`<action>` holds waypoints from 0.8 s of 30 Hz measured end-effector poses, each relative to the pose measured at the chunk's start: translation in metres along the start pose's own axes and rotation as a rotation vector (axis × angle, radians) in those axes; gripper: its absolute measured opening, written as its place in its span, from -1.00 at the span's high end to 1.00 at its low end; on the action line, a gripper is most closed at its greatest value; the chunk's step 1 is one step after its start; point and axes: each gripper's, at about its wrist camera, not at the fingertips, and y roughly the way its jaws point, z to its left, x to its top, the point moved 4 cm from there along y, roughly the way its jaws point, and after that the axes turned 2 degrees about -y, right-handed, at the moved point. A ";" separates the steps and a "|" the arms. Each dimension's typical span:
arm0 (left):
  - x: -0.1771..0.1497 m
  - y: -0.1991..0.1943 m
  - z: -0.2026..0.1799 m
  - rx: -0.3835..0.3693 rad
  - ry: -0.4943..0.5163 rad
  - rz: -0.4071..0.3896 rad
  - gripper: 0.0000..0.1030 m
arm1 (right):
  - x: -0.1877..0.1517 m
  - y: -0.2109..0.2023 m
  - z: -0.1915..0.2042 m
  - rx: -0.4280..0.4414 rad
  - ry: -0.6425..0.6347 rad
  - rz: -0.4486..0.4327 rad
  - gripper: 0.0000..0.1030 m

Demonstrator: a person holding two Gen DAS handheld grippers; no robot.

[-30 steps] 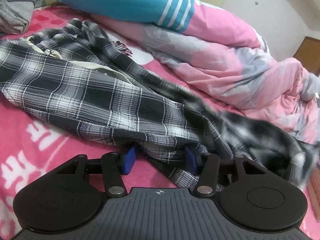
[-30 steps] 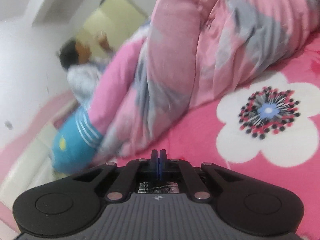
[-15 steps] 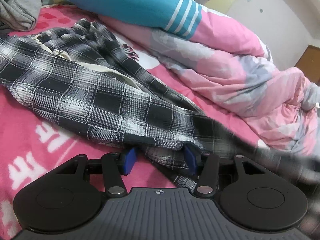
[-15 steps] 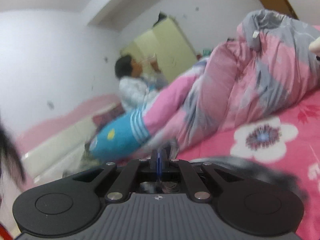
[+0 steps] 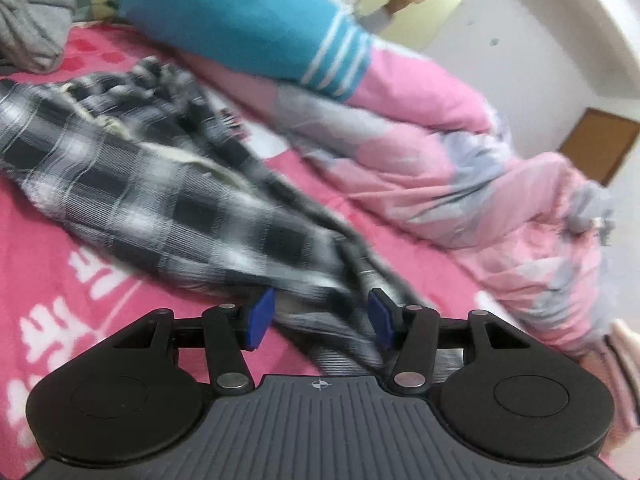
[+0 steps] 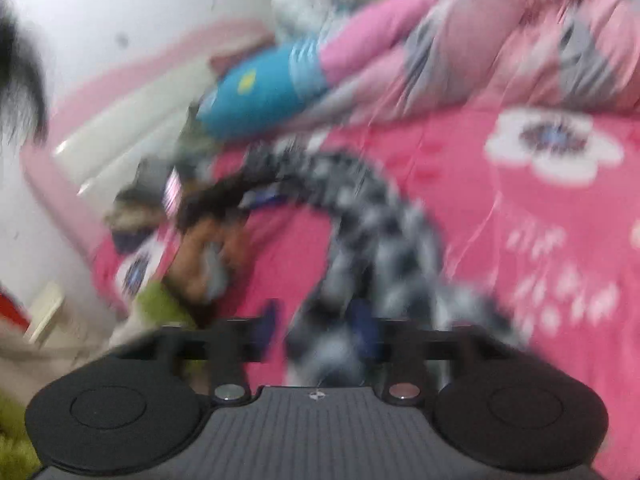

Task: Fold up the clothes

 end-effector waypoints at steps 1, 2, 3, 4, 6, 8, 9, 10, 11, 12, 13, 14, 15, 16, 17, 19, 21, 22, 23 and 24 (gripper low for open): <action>-0.001 -0.002 -0.005 -0.037 0.011 -0.002 -0.02 | 0.007 0.004 -0.006 -0.025 -0.004 -0.023 -0.26; -0.001 -0.004 -0.009 -0.074 0.022 -0.003 -0.03 | 0.011 0.013 -0.012 -0.042 -0.003 -0.023 -0.26; -0.004 -0.002 -0.014 -0.121 0.034 0.016 -0.06 | 0.014 0.025 -0.018 -0.054 0.000 -0.013 -0.26; -0.007 0.002 -0.019 -0.165 0.044 0.052 -0.08 | 0.017 0.036 -0.024 -0.067 0.003 -0.003 -0.26; -0.018 0.013 -0.028 -0.207 0.067 0.125 -0.08 | 0.018 0.063 -0.038 -0.084 0.009 0.047 -0.25; -0.028 0.023 -0.035 -0.210 0.095 0.170 -0.09 | 0.012 0.088 -0.052 -0.089 0.025 0.117 -0.13; -0.031 0.026 -0.037 -0.194 0.118 0.176 -0.09 | 0.009 0.101 -0.059 -0.092 0.033 0.152 0.18; -0.034 0.029 -0.040 -0.177 0.141 0.181 -0.08 | 0.006 0.106 -0.064 -0.084 0.058 0.172 0.42; -0.037 0.032 -0.042 -0.160 0.164 0.186 -0.08 | 0.002 0.108 -0.068 -0.072 0.089 0.186 0.80; -0.039 0.035 -0.042 -0.152 0.167 0.193 -0.09 | 0.003 0.106 -0.070 -0.069 0.106 0.172 0.91; -0.040 0.037 -0.042 -0.150 0.164 0.201 -0.09 | 0.005 0.099 -0.069 -0.076 0.105 0.140 0.95; -0.041 0.039 -0.041 -0.150 0.156 0.208 -0.08 | 0.012 0.090 -0.068 -0.092 0.097 0.102 0.95; -0.041 0.041 -0.041 -0.149 0.149 0.215 -0.09 | 0.021 0.082 -0.069 -0.110 0.089 0.062 0.95; -0.042 0.042 -0.040 -0.148 0.148 0.216 -0.08 | 0.033 0.076 -0.071 -0.132 0.076 0.028 0.95; -0.042 0.043 -0.040 -0.146 0.148 0.217 -0.08 | 0.046 0.070 -0.074 -0.156 0.060 -0.003 0.96; -0.045 0.042 -0.039 -0.140 0.154 0.217 -0.09 | 0.074 0.063 -0.082 -0.201 0.027 -0.059 0.96; -0.047 0.041 -0.039 -0.133 0.164 0.214 -0.08 | 0.106 0.066 -0.091 -0.243 -0.011 -0.096 0.96; -0.047 0.040 -0.039 -0.132 0.166 0.214 -0.09 | 0.123 0.071 -0.096 -0.269 -0.036 -0.109 0.96; -0.047 0.040 -0.039 -0.132 0.162 0.216 -0.09 | 0.141 0.076 -0.101 -0.296 -0.062 -0.123 0.96; -0.046 0.040 -0.039 -0.133 0.159 0.218 -0.09 | 0.158 0.084 -0.106 -0.325 -0.087 -0.134 0.96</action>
